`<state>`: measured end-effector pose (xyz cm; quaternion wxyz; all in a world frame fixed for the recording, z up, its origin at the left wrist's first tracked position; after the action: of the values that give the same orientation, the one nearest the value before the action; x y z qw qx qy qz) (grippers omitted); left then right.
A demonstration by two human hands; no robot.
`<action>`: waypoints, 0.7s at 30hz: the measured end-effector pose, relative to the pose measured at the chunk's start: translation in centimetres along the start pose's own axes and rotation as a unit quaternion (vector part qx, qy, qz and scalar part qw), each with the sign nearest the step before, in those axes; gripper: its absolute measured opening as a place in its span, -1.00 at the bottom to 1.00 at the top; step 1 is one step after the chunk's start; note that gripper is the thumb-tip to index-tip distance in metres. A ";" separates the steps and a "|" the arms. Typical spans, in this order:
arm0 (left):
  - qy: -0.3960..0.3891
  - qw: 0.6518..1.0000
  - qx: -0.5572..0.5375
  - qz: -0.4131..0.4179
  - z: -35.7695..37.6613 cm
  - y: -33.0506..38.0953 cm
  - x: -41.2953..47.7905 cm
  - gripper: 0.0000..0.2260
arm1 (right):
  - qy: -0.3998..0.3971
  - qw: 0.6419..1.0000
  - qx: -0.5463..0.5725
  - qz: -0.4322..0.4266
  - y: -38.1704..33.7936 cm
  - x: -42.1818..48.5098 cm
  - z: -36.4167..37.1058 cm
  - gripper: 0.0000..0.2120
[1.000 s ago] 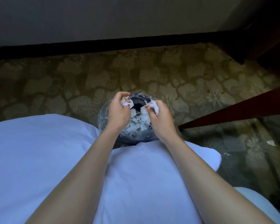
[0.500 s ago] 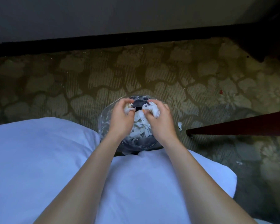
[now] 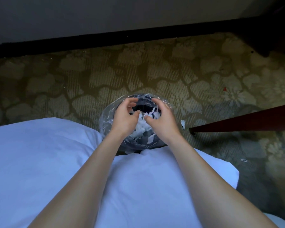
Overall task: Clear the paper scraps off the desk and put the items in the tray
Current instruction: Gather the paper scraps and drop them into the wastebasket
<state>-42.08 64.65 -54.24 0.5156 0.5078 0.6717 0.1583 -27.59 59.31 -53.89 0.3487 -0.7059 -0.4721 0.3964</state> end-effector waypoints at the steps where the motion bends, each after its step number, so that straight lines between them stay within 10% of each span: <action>1: -0.003 1.000 0.000 0.006 0.0 0.1 -0.1 -0.67 | -0.002 1.000 -0.001 -0.002 -0.1 -0.1 0.0 -0.43; 21: -0.040 0.968 0.185 0.164 1.1 0.8 -5.0 -0.66 | 0.006 0.993 -0.095 -0.064 -3.5 -7.5 -2.8 -0.48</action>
<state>-40.93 60.43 -51.44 0.4062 0.7033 0.5759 0.0938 -28.27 53.04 -47.87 0.3076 -0.7066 -0.5500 0.3219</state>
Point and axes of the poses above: each hand's wrist, its own x-axis towards the middle knuckle, its own z-axis out of the palm, y = z × x, the point moved 8 cm from there along x, towards the middle knuckle, and after that the axes turned 11 degrees about -z, right-handed, at the moved point
